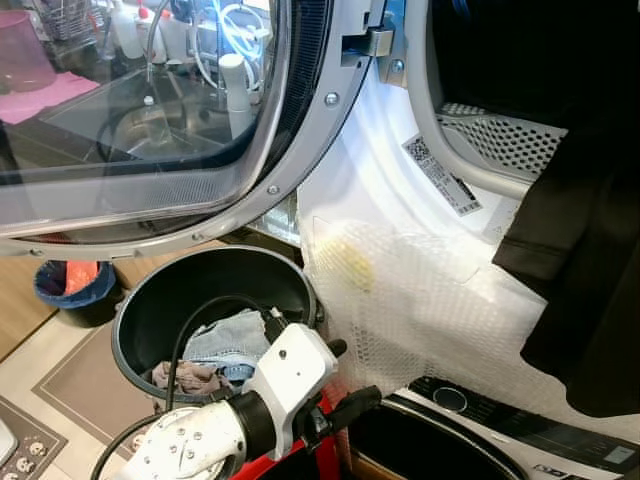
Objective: Clothes washing
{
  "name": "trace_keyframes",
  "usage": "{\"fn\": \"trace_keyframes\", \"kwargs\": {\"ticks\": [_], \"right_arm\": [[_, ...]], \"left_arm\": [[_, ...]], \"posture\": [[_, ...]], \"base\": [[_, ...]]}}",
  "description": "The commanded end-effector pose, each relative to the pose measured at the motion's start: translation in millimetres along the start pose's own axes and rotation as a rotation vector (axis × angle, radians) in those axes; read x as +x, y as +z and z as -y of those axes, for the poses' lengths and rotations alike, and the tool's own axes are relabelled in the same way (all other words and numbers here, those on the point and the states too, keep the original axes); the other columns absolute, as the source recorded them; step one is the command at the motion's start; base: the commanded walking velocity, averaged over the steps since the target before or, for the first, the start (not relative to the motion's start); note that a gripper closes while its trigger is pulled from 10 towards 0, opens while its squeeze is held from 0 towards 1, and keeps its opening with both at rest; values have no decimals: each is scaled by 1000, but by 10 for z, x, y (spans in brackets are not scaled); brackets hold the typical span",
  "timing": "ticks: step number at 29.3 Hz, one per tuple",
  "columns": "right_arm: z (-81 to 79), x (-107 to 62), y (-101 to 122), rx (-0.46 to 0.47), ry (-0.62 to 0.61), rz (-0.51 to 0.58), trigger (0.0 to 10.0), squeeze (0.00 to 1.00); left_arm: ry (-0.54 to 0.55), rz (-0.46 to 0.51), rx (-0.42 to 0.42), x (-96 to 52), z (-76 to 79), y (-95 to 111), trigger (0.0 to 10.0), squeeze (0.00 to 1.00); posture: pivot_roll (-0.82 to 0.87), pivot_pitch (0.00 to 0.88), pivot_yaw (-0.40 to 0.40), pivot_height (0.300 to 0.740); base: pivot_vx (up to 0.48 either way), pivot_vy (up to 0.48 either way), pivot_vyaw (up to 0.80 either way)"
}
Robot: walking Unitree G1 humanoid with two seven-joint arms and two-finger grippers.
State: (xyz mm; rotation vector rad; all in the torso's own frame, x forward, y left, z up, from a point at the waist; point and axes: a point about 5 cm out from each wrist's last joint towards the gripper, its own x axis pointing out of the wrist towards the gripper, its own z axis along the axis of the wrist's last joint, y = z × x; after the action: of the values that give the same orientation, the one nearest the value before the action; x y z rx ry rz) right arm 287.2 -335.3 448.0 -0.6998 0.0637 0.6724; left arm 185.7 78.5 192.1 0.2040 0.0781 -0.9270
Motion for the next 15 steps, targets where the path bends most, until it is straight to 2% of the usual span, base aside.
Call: {"fn": "trace_keyframes", "kwargs": {"ticks": [1, 4, 7, 10, 12, 14, 15], "right_arm": [[1, -127, 32, -28, 24, -20, 10000, 0], [-17, -167, 28, -50, 57, -28, 10000, 0], [-59, -161, -23, -129, 89, -124, 10000, 0], [-69, -135, -53, -149, 105, -175, 10000, 0], [-80, -115, -103, -199, 119, -256, 10000, 0], [-87, -81, -120, -214, 130, -289, 10000, 0], [-86, -31, -107, -262, 120, -288, 10000, 0]], "left_arm": [[-4, -2, -3, -7, 10, -9, 10000, 0], [-2, 0, -4, -2, 9, -7, 10000, 0], [0, 0, -3, -6, 10, -7, 10000, 0], [1, -1, -3, -11, 14, -11, 10000, 0], [1, 0, -3, -10, 13, -10, 10000, 0], [1, 1, -4, -7, 14, -9, 10000, 0], [0, 1, -5, -4, 17, -8, 10000, 0]], "posture": [[-14, 189, -17, 740], [-14, 188, -18, 740], [-11, 187, -19, 740], [-11, 186, -22, 740], [-14, 185, -22, 740], [-16, 185, -20, 740], [-16, 184, -20, 740]], "base": [[0, 0, 0], [0, 0, 0], [0, 0, 0], [0, 0, 0], [0, 0, 0], [0, 0, 0], [0, 0, 0]]}}
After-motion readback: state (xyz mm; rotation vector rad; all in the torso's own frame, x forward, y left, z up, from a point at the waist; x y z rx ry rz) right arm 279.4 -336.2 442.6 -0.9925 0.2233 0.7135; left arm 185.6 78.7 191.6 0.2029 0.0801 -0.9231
